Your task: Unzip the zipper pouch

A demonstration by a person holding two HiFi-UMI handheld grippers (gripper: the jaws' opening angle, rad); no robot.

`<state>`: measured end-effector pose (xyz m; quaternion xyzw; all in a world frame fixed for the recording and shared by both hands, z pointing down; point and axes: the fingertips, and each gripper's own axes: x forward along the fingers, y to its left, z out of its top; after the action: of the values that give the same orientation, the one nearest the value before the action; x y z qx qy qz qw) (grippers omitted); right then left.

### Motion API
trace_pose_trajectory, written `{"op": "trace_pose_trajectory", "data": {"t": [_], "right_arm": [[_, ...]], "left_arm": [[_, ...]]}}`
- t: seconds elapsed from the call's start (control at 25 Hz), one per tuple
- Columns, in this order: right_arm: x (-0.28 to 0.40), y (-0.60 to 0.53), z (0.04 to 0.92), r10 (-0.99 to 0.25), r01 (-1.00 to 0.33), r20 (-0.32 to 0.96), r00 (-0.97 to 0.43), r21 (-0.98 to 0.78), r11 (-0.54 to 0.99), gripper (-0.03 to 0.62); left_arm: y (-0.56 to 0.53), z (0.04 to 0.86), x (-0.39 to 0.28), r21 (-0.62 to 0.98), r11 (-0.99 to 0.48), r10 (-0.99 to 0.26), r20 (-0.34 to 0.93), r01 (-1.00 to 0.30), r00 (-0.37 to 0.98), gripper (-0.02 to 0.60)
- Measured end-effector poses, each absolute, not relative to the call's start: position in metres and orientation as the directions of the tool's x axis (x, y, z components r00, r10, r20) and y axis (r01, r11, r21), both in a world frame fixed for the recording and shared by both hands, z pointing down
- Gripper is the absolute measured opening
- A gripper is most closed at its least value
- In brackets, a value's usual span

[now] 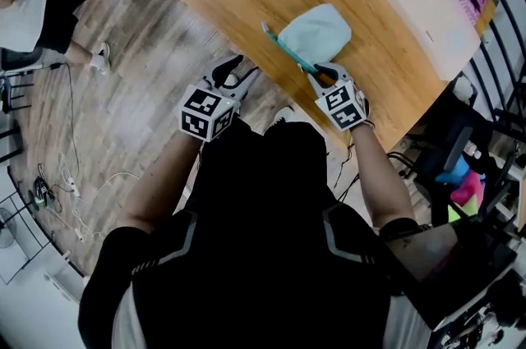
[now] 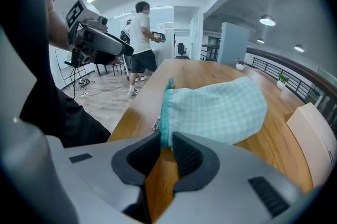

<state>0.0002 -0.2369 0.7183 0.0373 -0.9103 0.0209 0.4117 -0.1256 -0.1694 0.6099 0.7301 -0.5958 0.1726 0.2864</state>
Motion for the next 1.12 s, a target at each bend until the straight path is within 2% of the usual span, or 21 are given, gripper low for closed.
{"op": "trace_pose_trajectory", "data": {"t": [0.2,0.48,0.8,1.12], "right_arm": [[-0.002,-0.234,0.715,-0.031,-0.129,0.738,-0.674,-0.076,0.989,0.066],[-0.011,-0.242,0.679,-0.075,-0.215,0.701,-0.709,-0.114,0.970,0.060],[-0.021,-0.252,0.614,-0.201,-0.358,0.652,-0.731,-0.116,0.927,0.057],[-0.027,-0.256,0.539,-0.345,-0.513,0.580,-0.738,-0.149,0.846,0.055]], "left_arm": [[-0.176,0.606,-0.123,0.220,-0.156,-0.769,0.584,-0.963,0.258,0.198],[-0.190,0.585,-0.125,0.222,-0.246,-0.768,0.549,-0.943,0.330,0.192],[-0.215,0.549,-0.132,0.219,-0.400,-0.753,0.476,-0.890,0.455,0.192],[-0.229,0.502,-0.107,0.103,-0.645,-0.675,0.388,-0.757,0.627,0.189]]}}
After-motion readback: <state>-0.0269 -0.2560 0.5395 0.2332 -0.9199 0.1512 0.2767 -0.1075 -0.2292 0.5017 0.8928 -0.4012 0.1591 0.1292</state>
